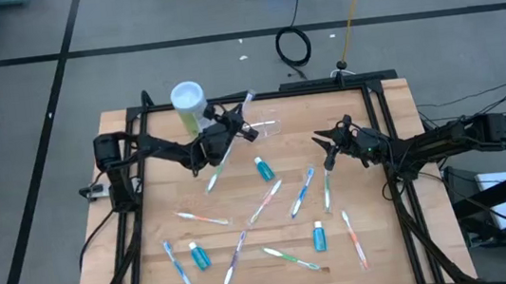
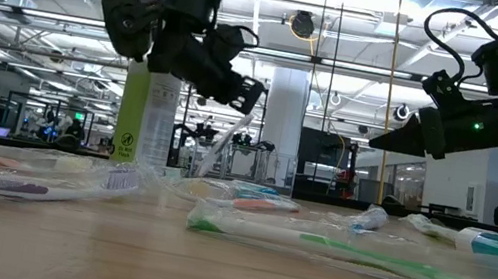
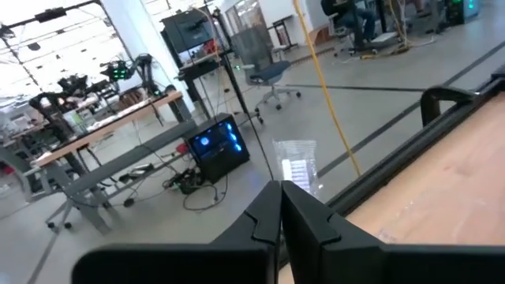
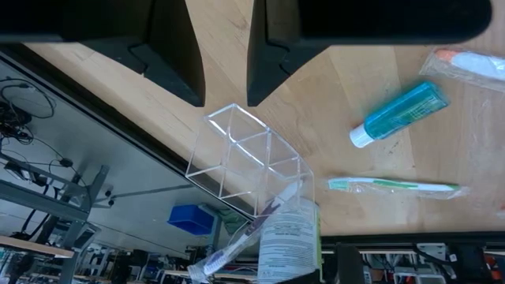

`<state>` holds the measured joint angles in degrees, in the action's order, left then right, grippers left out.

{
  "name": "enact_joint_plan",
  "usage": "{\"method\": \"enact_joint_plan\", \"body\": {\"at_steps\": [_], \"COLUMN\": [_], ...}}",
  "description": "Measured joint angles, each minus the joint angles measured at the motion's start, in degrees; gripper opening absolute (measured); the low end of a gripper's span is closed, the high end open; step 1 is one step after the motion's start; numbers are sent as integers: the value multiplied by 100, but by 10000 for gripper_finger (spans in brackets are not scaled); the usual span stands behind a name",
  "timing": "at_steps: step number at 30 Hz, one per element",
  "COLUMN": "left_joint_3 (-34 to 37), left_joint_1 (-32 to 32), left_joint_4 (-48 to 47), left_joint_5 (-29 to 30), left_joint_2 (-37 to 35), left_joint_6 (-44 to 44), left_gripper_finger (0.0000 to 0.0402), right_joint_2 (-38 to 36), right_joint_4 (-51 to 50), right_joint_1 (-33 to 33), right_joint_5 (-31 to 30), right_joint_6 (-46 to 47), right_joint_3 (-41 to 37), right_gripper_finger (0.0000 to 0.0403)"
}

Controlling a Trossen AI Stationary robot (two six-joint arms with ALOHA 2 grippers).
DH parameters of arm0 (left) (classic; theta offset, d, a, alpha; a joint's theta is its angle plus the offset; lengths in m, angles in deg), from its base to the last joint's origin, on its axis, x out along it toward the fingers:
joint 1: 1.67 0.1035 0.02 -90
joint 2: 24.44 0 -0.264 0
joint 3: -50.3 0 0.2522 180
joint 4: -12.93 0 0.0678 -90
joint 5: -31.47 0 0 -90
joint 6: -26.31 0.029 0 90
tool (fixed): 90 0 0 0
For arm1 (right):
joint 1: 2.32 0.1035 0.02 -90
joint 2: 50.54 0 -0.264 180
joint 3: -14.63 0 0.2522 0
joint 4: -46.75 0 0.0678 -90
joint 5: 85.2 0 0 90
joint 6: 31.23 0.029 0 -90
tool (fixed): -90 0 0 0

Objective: Pick & Place toothbrushing station
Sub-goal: Put the top blue mouthwash into the transparent organizer

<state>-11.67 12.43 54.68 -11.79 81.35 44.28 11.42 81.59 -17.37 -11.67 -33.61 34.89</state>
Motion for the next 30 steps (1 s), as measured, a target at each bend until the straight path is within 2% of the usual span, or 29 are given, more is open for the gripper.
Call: {"method": "enact_joint_plan", "body": {"at_steps": [3,6,9,13,17,21,26,30], "left_joint_3": [0,0,0,0,0,0,4,4], "left_joint_1": [-129,-341,-591,-888,-1021,-1049,-1072,-1183], "left_joint_4": [-43,-494,-1484,-3369,-5485,-6791,-7242,-6816], "left_joint_5": [179,320,337,212,-631,-1910,-3272,-3520], "left_joint_2": [-272,-702,-1246,-1934,-2496,-2695,-2525,-2211], "left_joint_6": [213,370,218,-552,-1689,-2906,-3068,-2611], "left_gripper_finger": [25,26,26,26,26,26,26,26], "right_joint_2": [0,0,2,0,0,0,0,0], "right_joint_4": [-11,-12,-13,-34,-51,-94,-94,-130], "right_joint_1": [0,0,0,0,0,0,0,0], "right_joint_5": [-4,-5,-9,-2,-2,-1,0,0], "right_joint_6": [-12,-24,-48,-139,-136,-138,-136,-139], "right_joint_3": [0,2,2,2,2,4,4,7], "right_gripper_finger": [86,86,86,86,86,86,86,86]}}
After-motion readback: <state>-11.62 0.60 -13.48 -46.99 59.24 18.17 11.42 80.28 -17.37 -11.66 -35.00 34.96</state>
